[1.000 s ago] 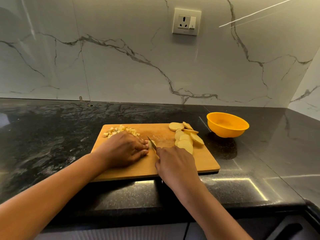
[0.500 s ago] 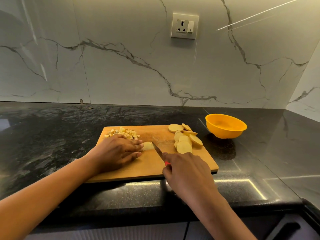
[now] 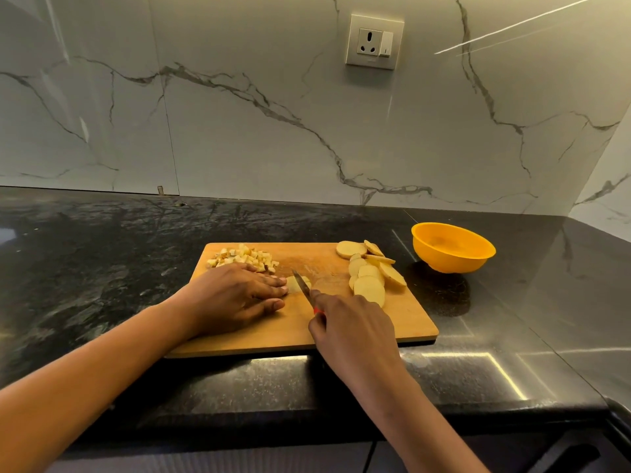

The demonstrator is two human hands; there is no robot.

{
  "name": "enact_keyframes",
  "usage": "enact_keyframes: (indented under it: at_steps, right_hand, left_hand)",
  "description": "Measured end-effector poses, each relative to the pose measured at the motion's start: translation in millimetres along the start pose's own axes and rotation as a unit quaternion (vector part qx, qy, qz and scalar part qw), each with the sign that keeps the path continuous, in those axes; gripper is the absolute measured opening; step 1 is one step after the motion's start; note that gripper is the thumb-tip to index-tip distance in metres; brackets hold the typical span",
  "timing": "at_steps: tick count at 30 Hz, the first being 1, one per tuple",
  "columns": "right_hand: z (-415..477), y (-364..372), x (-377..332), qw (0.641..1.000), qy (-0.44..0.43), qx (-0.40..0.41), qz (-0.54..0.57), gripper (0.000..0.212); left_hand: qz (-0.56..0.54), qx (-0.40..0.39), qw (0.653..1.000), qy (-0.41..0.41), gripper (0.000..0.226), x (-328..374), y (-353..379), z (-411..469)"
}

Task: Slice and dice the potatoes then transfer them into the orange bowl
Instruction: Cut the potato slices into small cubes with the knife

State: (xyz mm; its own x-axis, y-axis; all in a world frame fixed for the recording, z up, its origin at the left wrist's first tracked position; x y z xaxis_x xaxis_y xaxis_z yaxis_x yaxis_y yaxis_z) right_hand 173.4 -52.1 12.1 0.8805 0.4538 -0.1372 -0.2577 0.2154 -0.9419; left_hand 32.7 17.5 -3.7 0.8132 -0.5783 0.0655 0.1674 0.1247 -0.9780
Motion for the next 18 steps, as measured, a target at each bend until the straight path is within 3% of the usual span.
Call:
enact_keyframes:
  at_steps: [8,18]
  right_hand:
    - [14,3,-14,0.997,-0.020,-0.046,-0.065,0.024]
    - [-28,-24,-9,0.998,-0.033,-0.043,-0.025,0.033]
  left_hand:
    - [0.003,0.008,1.000,-0.005,0.097,4,-2,-1]
    - [-0.069,0.016,0.996,-0.046,0.097,-4,-3,-5]
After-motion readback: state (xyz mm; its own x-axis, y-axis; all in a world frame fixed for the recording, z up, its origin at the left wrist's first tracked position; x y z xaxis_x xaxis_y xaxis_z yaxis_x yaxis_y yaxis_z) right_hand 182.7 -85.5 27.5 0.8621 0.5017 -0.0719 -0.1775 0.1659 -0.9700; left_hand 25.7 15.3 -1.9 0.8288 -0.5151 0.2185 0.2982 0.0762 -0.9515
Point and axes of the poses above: each hand's wrist, its own z-axis towards the middle knuckle, its own y-axis out of the palm, x = y × z, the point moved 6 cm from there along z, towards the middle knuckle, and after that the axes turned 12 degrees about -y, right-handed, at the moved point
